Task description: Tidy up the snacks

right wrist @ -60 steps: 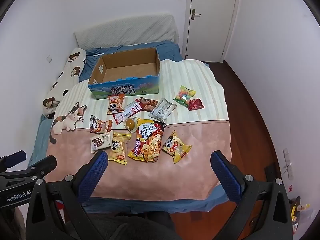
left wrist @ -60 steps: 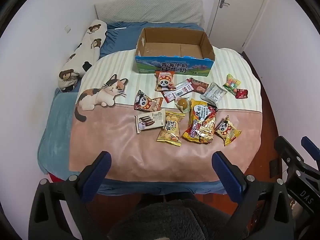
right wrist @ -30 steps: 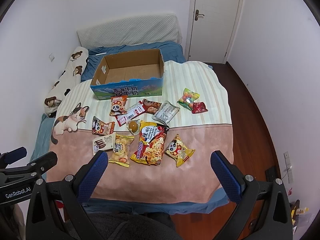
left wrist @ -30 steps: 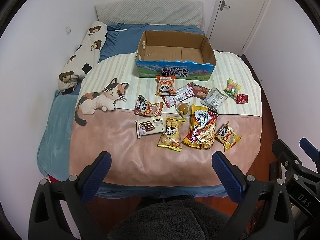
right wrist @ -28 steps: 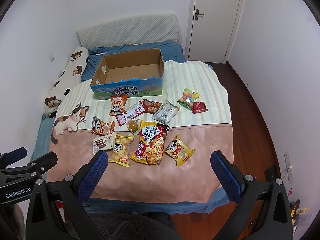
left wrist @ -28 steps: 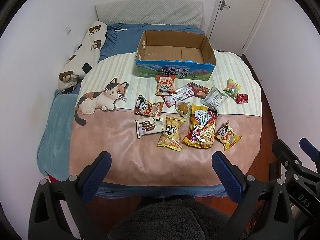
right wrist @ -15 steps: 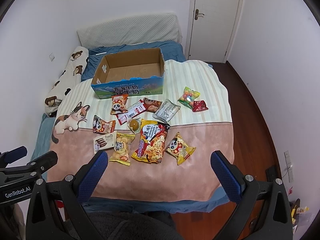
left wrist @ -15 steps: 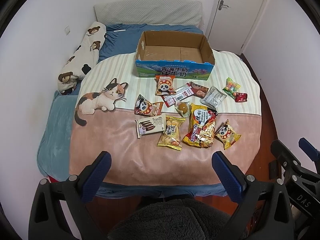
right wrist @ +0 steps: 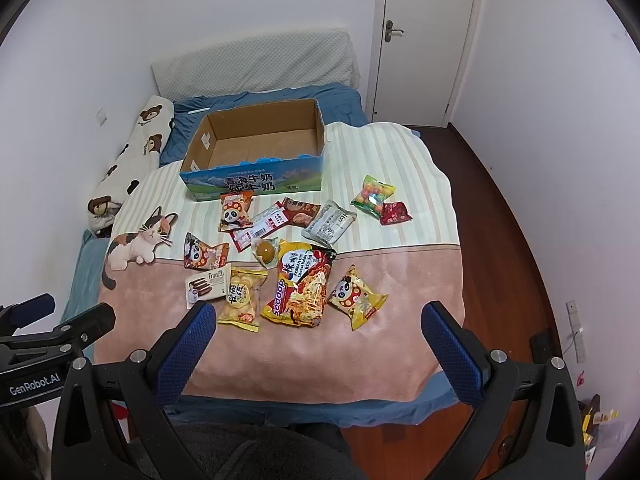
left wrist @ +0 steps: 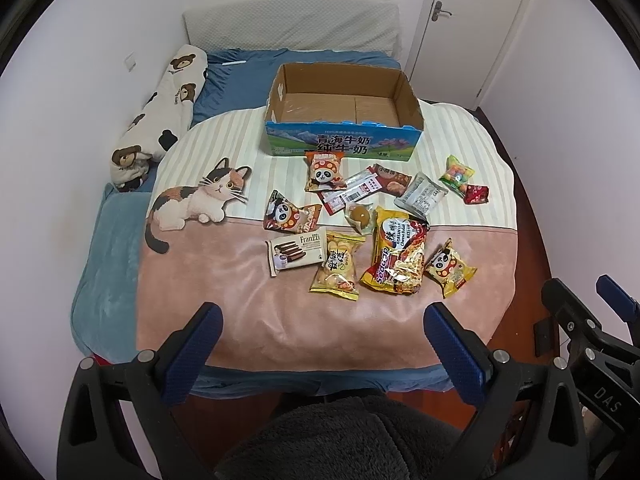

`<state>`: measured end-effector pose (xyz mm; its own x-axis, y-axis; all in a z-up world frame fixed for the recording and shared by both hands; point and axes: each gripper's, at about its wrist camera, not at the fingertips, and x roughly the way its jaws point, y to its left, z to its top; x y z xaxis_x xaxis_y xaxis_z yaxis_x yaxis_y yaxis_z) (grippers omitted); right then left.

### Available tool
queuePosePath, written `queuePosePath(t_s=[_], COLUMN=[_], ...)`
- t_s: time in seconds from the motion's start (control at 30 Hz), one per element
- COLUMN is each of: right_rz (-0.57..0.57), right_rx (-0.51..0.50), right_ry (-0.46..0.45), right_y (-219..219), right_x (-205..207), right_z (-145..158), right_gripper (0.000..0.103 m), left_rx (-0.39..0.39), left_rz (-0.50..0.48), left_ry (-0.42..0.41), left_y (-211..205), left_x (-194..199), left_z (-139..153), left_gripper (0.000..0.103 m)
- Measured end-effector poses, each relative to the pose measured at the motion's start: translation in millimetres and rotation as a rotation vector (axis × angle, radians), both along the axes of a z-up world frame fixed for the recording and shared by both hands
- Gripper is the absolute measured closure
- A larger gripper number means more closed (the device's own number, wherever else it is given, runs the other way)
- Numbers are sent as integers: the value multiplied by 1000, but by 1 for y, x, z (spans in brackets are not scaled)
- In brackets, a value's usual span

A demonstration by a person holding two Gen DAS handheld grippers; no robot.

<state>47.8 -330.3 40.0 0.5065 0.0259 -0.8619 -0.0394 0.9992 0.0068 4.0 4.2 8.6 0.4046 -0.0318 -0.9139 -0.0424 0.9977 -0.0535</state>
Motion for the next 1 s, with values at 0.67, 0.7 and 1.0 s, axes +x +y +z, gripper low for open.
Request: queuePosePath(t_s=[0.67, 0.7, 1.0], right_rz=[-1, -1, -2], right_rx=[2, 1, 4], right_ry=[0, 0, 3], right_y=[-2, -2, -1], right_x=[1, 1, 6], right_z=[3, 3, 5], right_gripper=[0, 0, 0], left_rx=[-4, -2, -5], left_rz=[0, -1, -2], left_ry=[4, 3, 3], left_y=[-8, -7, -6], left_x=[5, 4, 5], left_z=[2, 1, 1], left_gripper=[0, 0, 0])
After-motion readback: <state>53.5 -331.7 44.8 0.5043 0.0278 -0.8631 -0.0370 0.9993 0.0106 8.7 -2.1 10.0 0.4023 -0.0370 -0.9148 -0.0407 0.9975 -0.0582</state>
